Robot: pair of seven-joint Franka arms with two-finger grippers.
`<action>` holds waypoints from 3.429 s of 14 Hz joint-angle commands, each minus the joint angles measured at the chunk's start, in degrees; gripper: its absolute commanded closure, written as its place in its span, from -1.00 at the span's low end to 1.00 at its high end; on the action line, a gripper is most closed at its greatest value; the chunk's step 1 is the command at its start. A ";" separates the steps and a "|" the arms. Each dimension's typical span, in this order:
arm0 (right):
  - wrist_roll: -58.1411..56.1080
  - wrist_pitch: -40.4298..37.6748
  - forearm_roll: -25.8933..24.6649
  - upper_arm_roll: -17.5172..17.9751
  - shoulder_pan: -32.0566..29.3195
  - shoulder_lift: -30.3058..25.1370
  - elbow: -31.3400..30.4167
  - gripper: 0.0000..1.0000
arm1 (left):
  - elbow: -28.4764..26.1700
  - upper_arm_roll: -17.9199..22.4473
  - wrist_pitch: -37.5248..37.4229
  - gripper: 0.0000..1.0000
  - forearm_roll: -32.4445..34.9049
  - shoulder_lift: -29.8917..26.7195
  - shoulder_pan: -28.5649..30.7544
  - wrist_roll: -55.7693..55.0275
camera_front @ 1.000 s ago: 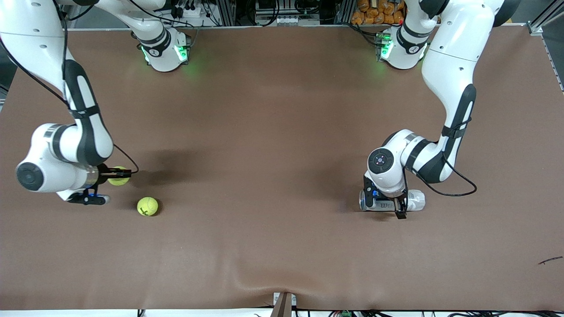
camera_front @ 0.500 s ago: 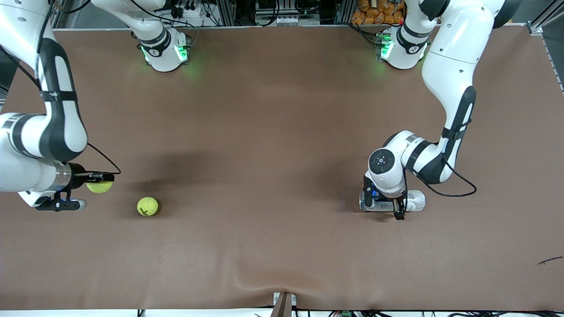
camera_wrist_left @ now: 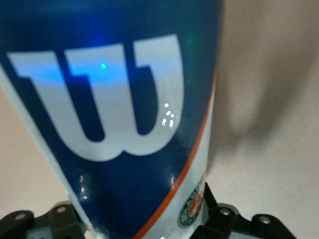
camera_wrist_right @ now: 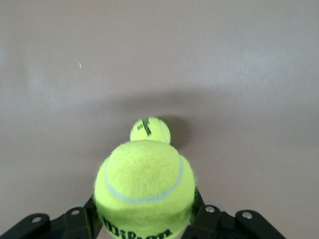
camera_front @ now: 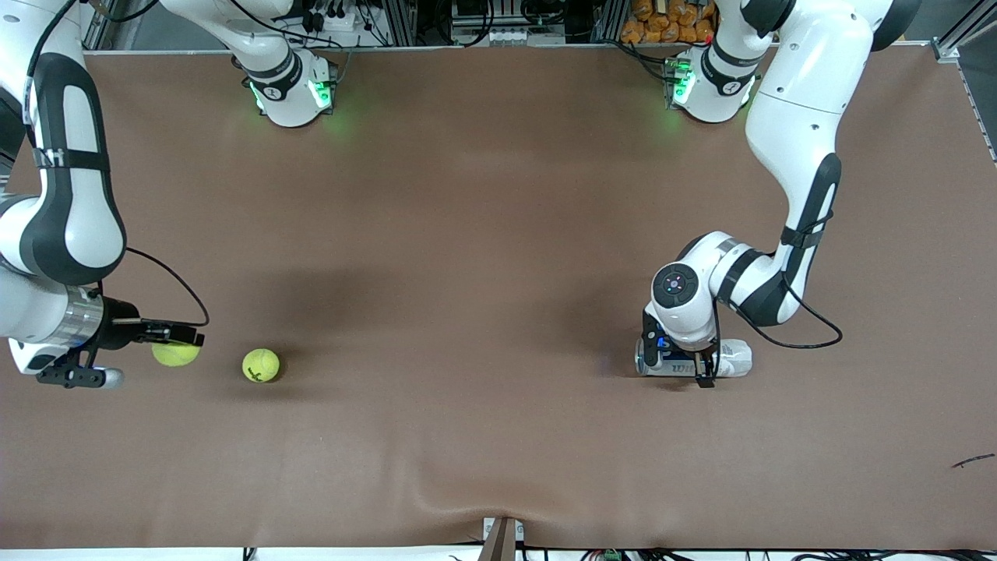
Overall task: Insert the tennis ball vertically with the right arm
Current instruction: 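Lift the can with the left gripper and tilt it upright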
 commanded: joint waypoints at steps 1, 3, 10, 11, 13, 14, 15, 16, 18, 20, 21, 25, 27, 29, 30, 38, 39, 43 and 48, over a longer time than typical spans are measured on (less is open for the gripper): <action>-0.33 4.97 2.73 0.44 0.94 1.80 2.33 0.61 | 0.54 0.06 0.93 -0.65 1.10 0.33 0.11 0.53; 0.37 10.16 5.28 0.35 2.44 3.21 2.33 0.68 | 0.72 -0.12 0.85 -0.65 0.22 -0.11 -0.76 0.53; 6.88 14.49 7.05 0.44 3.94 7.96 6.73 1.00 | 8.44 -9.26 0.93 -0.65 -15.40 -0.73 -1.20 -2.53; 6.80 14.49 7.31 0.44 4.03 7.79 6.73 1.00 | 9.32 -9.52 0.93 -0.65 -16.65 -0.46 -2.77 -4.20; 6.45 14.05 7.57 0.44 4.12 7.35 6.73 1.00 | 9.68 -9.44 1.98 -0.65 -16.40 0.06 -3.49 -6.41; 6.44 13.36 7.57 0.44 4.20 6.83 6.73 1.00 | 9.51 -9.44 3.29 -0.65 -15.96 0.33 -2.97 -6.33; 6.44 10.74 7.57 0.44 4.20 5.78 6.73 1.00 | 9.25 -9.35 3.65 -0.65 -15.87 0.42 -2.79 -5.54; 6.53 7.84 7.66 0.44 4.20 4.98 6.73 1.00 | 9.16 -9.26 3.66 -0.65 -15.87 0.50 -2.70 -5.36; 7.40 0.91 7.75 0.44 4.12 3.14 6.64 1.00 | 9.16 -9.26 3.66 -0.65 -15.87 0.50 -2.79 -5.27; 8.63 -4.46 9.06 0.44 4.03 1.38 6.64 1.00 | 9.42 -9.26 3.66 -0.65 -15.96 0.94 -3.14 -5.79; 8.90 -7.45 9.59 0.44 3.94 0.59 6.64 1.00 | 9.42 -9.26 3.83 -0.65 -16.13 1.03 -2.97 -6.06; 8.90 -17.13 10.12 0.44 3.85 -2.93 6.64 1.00 | 9.68 -9.61 8.30 -0.64 -20.24 0.95 -3.40 -8.25; 8.82 -21.70 10.04 0.35 3.76 -4.25 6.64 1.00 | 9.68 -9.61 13.74 -0.64 -25.25 1.03 -4.36 -10.01; 8.82 -26.18 10.04 0.35 3.68 -5.48 6.73 1.00 | 9.86 -9.61 19.45 -0.64 -30.52 1.12 -5.59 -11.85; 8.82 -28.64 10.04 0.27 3.68 -6.01 6.73 1.00 | 9.86 -9.61 22.96 -0.63 -33.68 1.29 -6.82 -12.91; 11.89 -38.77 10.12 0.35 4.20 -8.12 6.55 1.00 | 13.28 -9.26 46.27 -0.57 -46.72 6.92 -14.99 -20.89; 12.15 -38.51 10.12 0.35 4.20 -8.03 6.64 1.00 | 14.24 -8.56 46.28 -0.57 -46.63 7.01 -16.66 -23.61; 14.16 -36.05 10.12 0.26 4.20 -7.68 6.64 1.00 | 14.43 4.68 46.29 -0.55 -46.89 6.83 -28.50 -34.06; 16.02 -31.40 12.49 0.26 3.33 -7.16 6.55 1.00 | 14.25 19.99 46.11 -0.55 -46.89 8.50 -42.67 -52.62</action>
